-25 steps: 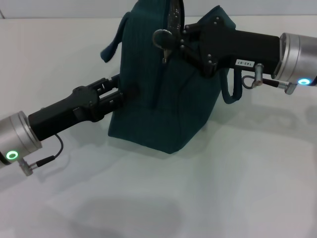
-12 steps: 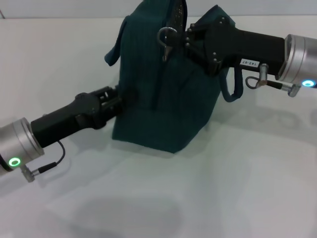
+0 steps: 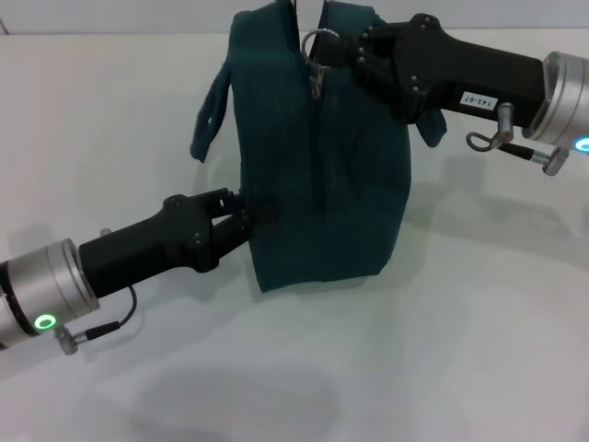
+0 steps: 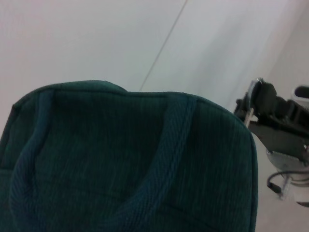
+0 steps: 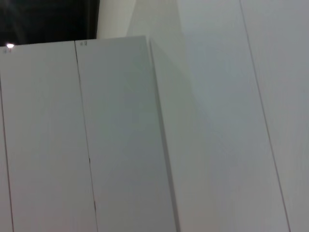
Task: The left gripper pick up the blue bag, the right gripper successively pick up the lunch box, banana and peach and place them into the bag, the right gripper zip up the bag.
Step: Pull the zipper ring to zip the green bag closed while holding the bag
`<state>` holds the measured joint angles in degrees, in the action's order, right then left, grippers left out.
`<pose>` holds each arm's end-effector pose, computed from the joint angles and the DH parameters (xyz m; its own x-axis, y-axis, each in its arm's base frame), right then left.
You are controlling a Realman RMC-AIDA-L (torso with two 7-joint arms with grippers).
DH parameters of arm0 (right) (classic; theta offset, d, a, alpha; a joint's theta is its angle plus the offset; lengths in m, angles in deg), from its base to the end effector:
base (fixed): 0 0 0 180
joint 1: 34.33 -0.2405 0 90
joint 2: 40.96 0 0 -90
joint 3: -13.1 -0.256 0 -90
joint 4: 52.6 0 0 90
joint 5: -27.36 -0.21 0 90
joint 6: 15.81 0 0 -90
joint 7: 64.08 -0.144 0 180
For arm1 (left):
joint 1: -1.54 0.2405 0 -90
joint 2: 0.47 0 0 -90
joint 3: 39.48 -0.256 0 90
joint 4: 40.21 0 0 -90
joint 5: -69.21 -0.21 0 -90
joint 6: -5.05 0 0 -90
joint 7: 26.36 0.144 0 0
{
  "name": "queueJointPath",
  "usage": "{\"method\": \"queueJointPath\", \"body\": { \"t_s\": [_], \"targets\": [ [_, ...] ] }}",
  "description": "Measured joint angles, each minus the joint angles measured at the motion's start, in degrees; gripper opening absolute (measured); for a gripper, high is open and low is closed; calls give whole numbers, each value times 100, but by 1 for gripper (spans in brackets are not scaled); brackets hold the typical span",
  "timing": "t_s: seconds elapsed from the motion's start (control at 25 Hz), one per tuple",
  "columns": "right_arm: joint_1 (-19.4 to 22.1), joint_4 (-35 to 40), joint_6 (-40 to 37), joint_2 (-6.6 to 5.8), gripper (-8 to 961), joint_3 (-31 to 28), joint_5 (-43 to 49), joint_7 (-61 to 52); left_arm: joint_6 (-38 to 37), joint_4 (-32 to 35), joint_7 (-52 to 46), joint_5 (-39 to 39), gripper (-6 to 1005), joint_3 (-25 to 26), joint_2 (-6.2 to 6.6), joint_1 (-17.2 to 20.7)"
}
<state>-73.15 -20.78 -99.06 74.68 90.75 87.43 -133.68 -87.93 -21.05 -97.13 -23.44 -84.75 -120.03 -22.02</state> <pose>0.1340 0.3679 -0.0118 0.5984 -0.0582 -0.7991 -0.2103 -0.9738 -0.0865 -0.2739 0.2764 -0.0332 0.4839 0.4168 0.7695 0.6071 -0.7932 0.0478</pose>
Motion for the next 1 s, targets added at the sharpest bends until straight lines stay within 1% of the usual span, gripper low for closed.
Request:
{"method": "queueJointPath", "body": {
  "t_s": [0.28, 0.52, 0.72, 0.96, 1.0],
  "targets": [
    [44, -6, 109, -17, 12, -19, -7, -7, -79, 19, 31, 0, 259, -250, 3, -26],
    [61, -29, 368, -24, 13, -34, -18, -10, -431, -4, 426, -9, 225, -300, 7, 63],
    [58, -60, 391, -24, 13, -95, -19, -10, -473, -17, 514, -10, 136, -419, -4, 134],
    [44, -62, 308, -3, 13, -64, -19, -19, -471, -51, 429, 131, 3, -373, -9, 174],
    [50, -63, 306, 1, 13, -57, -19, -19, -463, -76, 340, 218, 14, -369, -4, 167]
  ]
}}
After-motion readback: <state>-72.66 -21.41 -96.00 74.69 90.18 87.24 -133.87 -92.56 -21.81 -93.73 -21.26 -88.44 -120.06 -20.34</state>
